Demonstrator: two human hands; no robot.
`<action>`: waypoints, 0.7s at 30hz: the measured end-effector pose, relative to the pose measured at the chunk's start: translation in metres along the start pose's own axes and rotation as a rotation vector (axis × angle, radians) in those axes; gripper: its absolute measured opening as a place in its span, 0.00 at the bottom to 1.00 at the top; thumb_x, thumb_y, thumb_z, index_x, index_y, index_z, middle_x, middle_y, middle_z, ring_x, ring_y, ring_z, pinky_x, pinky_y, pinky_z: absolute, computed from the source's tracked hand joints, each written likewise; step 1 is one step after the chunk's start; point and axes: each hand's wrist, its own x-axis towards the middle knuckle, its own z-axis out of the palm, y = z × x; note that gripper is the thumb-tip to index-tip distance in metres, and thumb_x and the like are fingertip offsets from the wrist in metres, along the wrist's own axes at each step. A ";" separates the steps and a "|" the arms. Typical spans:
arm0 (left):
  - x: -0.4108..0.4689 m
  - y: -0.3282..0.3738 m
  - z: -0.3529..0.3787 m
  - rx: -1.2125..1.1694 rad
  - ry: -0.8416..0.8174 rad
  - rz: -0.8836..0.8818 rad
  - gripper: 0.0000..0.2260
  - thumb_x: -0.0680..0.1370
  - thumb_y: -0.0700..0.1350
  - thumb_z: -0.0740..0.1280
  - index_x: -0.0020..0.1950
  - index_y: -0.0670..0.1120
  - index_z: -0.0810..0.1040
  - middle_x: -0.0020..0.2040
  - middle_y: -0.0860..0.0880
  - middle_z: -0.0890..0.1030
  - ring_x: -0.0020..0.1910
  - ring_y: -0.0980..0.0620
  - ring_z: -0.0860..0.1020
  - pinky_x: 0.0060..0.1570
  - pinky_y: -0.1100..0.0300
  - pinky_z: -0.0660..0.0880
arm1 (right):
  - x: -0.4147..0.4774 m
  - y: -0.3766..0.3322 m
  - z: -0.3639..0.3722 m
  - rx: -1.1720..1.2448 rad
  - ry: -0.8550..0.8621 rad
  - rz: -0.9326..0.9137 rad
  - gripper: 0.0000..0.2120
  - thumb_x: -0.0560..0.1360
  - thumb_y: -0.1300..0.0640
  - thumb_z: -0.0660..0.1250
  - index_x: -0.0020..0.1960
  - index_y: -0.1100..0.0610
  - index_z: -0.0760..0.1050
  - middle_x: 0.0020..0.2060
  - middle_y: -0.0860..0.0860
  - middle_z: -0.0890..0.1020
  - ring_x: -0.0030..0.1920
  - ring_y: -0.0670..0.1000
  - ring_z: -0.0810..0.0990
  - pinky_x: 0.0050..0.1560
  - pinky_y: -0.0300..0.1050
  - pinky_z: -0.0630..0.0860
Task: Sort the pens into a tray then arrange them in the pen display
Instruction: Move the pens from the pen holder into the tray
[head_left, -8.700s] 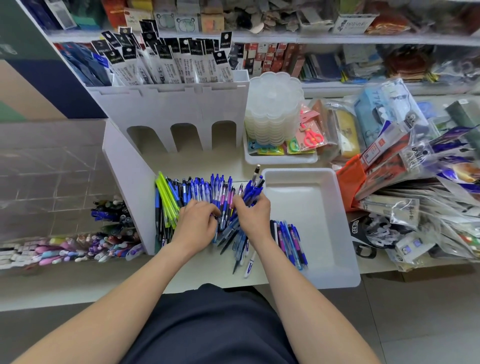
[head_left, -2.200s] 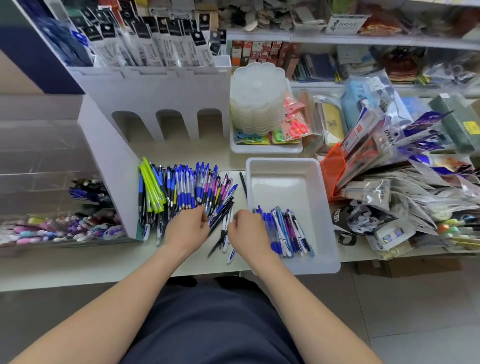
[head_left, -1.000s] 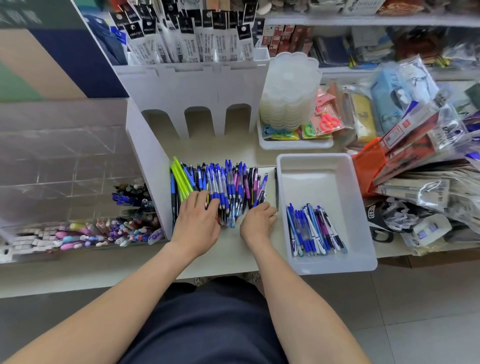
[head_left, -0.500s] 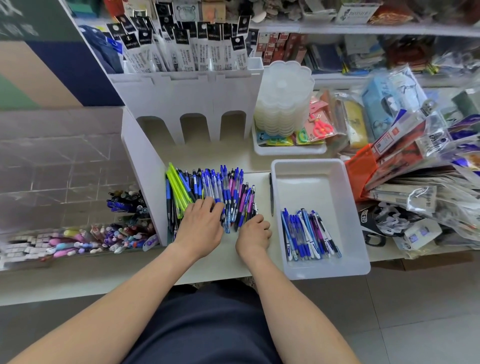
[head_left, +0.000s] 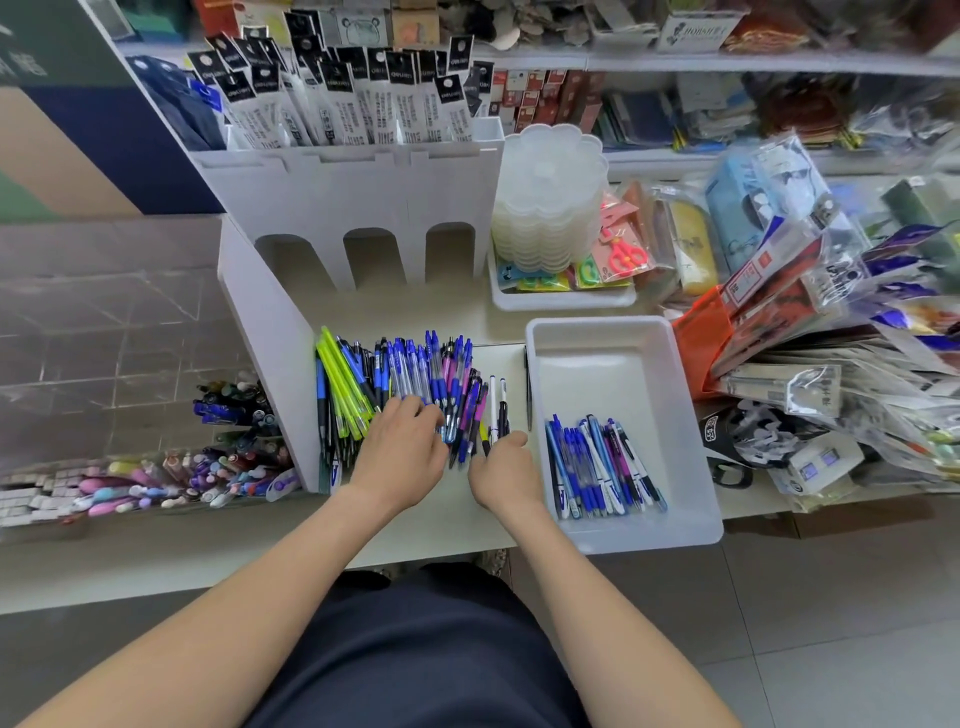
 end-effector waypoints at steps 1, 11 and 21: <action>0.002 0.006 -0.001 -0.101 -0.008 -0.019 0.10 0.83 0.44 0.63 0.61 0.45 0.80 0.54 0.48 0.79 0.54 0.47 0.75 0.55 0.49 0.76 | -0.002 0.002 -0.005 0.026 -0.008 -0.015 0.20 0.84 0.54 0.63 0.68 0.64 0.62 0.54 0.58 0.82 0.49 0.58 0.83 0.42 0.50 0.76; 0.022 0.048 -0.004 -0.406 -0.115 -0.314 0.21 0.88 0.53 0.57 0.41 0.43 0.76 0.34 0.45 0.80 0.37 0.40 0.81 0.42 0.50 0.77 | -0.040 0.010 -0.080 0.364 -0.391 -0.042 0.04 0.83 0.56 0.58 0.54 0.57 0.68 0.45 0.57 0.77 0.32 0.57 0.84 0.29 0.44 0.76; 0.052 0.103 0.002 -1.192 -0.065 -0.535 0.18 0.89 0.51 0.58 0.78 0.50 0.69 0.59 0.44 0.80 0.57 0.45 0.80 0.62 0.43 0.78 | -0.035 0.047 -0.111 0.402 -0.554 -0.224 0.09 0.78 0.62 0.60 0.57 0.54 0.67 0.40 0.58 0.77 0.30 0.55 0.77 0.31 0.48 0.76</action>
